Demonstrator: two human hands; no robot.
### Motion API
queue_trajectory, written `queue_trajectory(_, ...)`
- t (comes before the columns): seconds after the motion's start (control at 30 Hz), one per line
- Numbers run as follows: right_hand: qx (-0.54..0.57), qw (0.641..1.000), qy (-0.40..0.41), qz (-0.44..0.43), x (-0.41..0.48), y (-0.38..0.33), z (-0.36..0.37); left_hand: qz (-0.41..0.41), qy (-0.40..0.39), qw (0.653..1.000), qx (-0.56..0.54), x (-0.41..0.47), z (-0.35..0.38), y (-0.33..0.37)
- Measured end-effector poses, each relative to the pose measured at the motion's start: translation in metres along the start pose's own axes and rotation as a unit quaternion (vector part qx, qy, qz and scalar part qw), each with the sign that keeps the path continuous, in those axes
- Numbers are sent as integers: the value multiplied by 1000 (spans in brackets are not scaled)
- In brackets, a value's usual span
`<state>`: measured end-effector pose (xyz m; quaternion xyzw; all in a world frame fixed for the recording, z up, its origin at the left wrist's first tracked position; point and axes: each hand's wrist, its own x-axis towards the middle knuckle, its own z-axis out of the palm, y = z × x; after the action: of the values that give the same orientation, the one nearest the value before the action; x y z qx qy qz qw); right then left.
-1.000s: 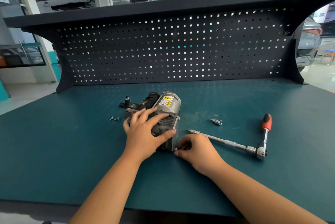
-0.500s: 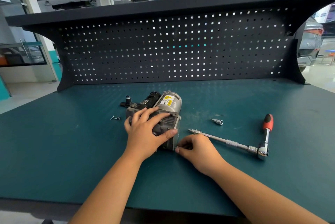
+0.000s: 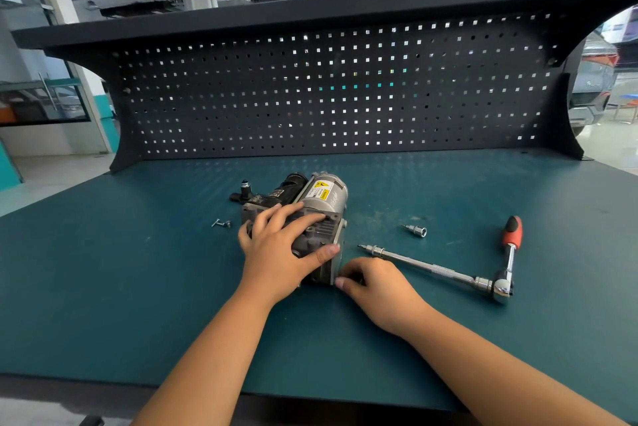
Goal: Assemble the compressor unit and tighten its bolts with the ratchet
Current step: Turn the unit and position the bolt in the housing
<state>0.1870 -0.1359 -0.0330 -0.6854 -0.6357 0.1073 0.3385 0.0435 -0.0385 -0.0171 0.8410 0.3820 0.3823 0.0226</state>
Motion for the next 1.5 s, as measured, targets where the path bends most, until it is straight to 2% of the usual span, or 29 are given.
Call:
queue_trajectory(0.63, -37, 998, 32, -42, -2, -1, 0, -3, -10, 1000, 5, 0, -2, 2)
queue_trajectory(1.03, 9, 1000, 20, -8, 0, 1, 1, -2, -9, 1000, 2, 0, -2, 2)
queue_trajectory(1.3, -8, 998, 46, -44, 0, 1, 0, -2, -9, 1000, -1, 0, -2, 2)
queue_trajectory(1.5, 8, 998, 44, -40, -2, 0, 1, -1, -8, 1000, -3, 0, -2, 1)
